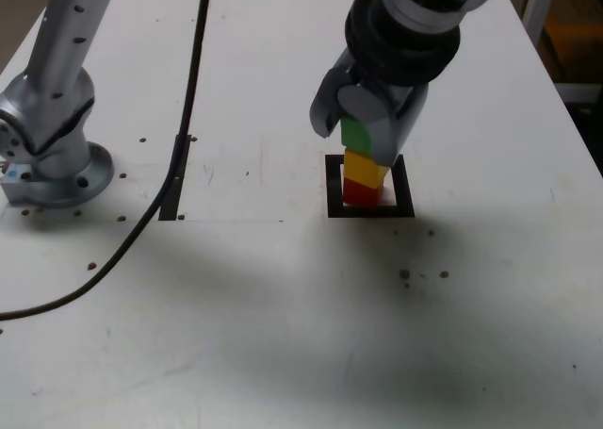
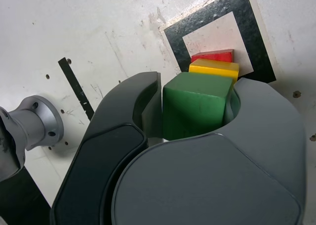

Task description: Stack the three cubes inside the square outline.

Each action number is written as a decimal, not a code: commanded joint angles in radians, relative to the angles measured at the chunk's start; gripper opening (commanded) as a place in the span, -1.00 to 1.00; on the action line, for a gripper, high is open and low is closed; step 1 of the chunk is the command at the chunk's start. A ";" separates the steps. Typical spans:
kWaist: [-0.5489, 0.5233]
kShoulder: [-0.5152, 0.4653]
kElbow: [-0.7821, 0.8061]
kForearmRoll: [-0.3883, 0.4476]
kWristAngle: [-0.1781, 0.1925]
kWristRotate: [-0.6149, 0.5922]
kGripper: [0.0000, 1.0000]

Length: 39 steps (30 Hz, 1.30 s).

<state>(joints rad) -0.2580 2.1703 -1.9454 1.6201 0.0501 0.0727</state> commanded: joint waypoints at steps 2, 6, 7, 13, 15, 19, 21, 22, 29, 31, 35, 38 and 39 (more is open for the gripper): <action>-0.001 0.011 -0.004 0.015 -0.008 0.001 -0.45; -0.001 0.013 -0.004 0.016 -0.014 0.001 -0.33; -0.001 0.013 -0.004 0.016 -0.015 0.002 -0.28; -0.001 0.017 -0.002 0.016 -0.030 0.014 0.13; -0.001 0.018 -0.002 0.016 -0.031 0.017 0.32; -0.001 0.014 -0.003 0.017 -0.033 0.021 0.89; -0.001 0.005 -0.001 0.017 -0.032 0.015 0.99; -0.001 0.000 -0.002 0.017 -0.029 0.012 0.99; -0.001 -0.006 -0.007 0.016 -0.010 0.010 0.99; -0.001 -0.019 -0.002 0.016 -0.009 0.009 0.99; -0.001 -0.088 0.031 0.017 -0.017 -0.003 0.99; -0.001 -0.144 0.065 0.017 -0.027 -0.011 0.99; -0.001 -0.164 0.079 0.016 -0.031 -0.012 0.99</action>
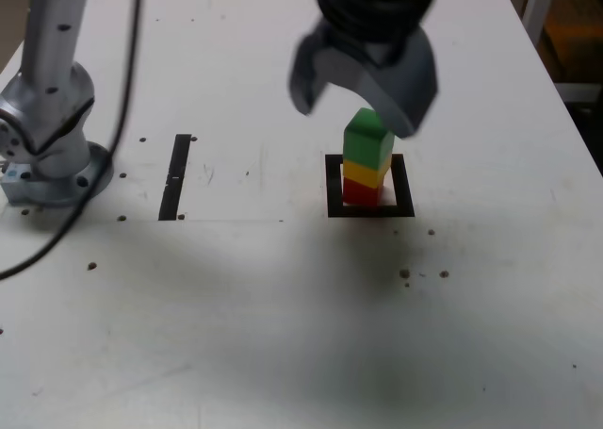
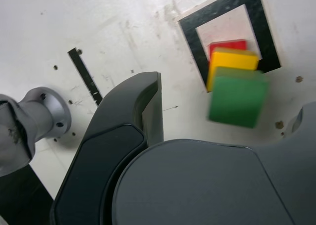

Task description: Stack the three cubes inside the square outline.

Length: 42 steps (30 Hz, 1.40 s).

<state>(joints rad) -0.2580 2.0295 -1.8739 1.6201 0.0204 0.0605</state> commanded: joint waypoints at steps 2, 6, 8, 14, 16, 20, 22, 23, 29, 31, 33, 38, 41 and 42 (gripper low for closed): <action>-0.001 -0.062 0.036 0.016 -0.006 -0.002 0.99; 0.004 -0.137 0.110 0.015 -0.013 -0.011 0.99; 0.015 -0.175 0.166 0.014 -0.015 -0.025 0.99; 0.069 -0.266 0.369 0.006 -0.023 -0.089 0.99; 0.089 -0.285 0.432 -0.002 -0.032 -0.102 0.99; 0.133 -0.302 0.565 -0.049 -0.064 -0.102 0.99; 0.157 -0.303 0.639 -0.106 -0.086 -0.090 0.99; 0.168 -0.303 0.675 -0.145 -0.099 -0.083 0.99; 0.196 -0.267 0.868 -0.447 -0.201 -0.064 0.99; 0.199 -0.255 0.915 -0.511 -0.234 -0.064 0.99; 0.204 -0.257 0.961 -0.566 -0.261 -0.064 0.99; 0.208 -0.293 1.028 -0.642 -0.294 -0.091 0.99; 0.200 -0.300 1.050 -0.677 -0.301 -0.119 0.99; 0.197 -0.298 1.054 -0.688 -0.299 -0.124 0.99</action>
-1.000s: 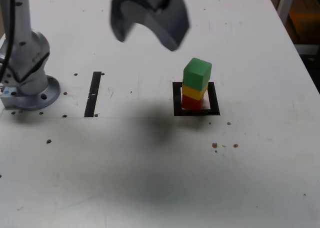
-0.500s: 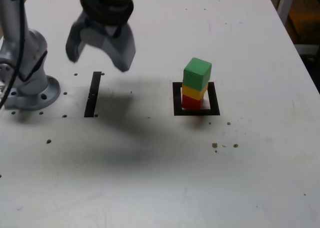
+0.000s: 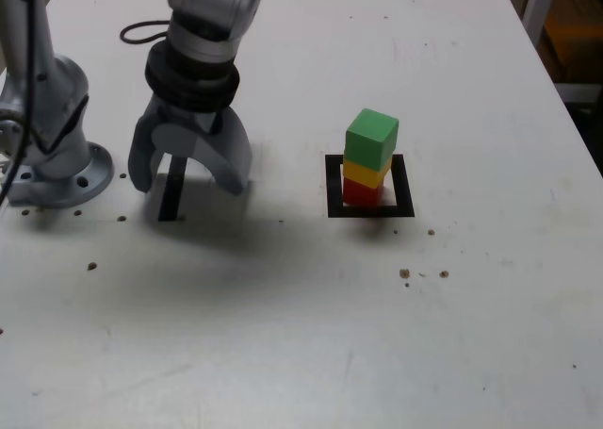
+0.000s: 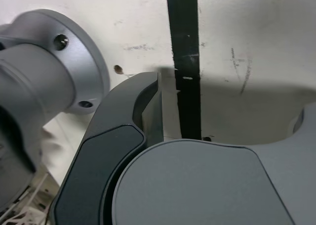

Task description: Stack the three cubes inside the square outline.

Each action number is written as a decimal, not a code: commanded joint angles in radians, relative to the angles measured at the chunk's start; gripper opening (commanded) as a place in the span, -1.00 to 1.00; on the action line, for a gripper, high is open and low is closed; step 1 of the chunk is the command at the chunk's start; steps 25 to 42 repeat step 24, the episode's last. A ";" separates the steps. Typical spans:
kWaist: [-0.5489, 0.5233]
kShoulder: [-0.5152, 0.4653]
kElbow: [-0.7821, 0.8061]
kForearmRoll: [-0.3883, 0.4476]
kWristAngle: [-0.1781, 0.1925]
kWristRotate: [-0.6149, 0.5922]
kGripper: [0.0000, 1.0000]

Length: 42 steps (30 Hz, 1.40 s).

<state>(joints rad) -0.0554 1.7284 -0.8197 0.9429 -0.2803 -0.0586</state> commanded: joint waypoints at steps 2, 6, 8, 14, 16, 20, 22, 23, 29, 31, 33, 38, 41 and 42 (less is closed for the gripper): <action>-0.009 0.012 -0.003 -0.026 0.015 -0.012 0.99; -0.009 0.014 -0.016 -0.012 0.058 -0.012 0.99; -0.008 0.009 -0.018 -0.002 0.078 -0.012 0.99; 0.009 -0.035 -0.020 0.066 0.109 -0.011 0.99; 0.029 -0.064 -0.020 0.085 0.122 -0.009 0.99; 0.071 -0.130 -0.011 0.095 0.140 0.010 0.99; 0.082 -0.148 -0.001 0.094 0.139 0.021 0.99; 0.084 -0.153 0.006 0.094 0.135 0.025 0.99; 0.086 -0.155 0.015 0.095 0.132 0.028 0.99; 0.086 -0.155 0.015 0.095 0.132 0.028 0.99; 0.086 -0.155 0.015 0.095 0.132 0.028 0.99; 0.086 -0.155 0.015 0.095 0.132 0.028 0.99; 0.086 -0.155 0.015 0.095 0.132 0.028 0.99; 0.086 -0.155 0.015 0.095 0.132 0.028 0.99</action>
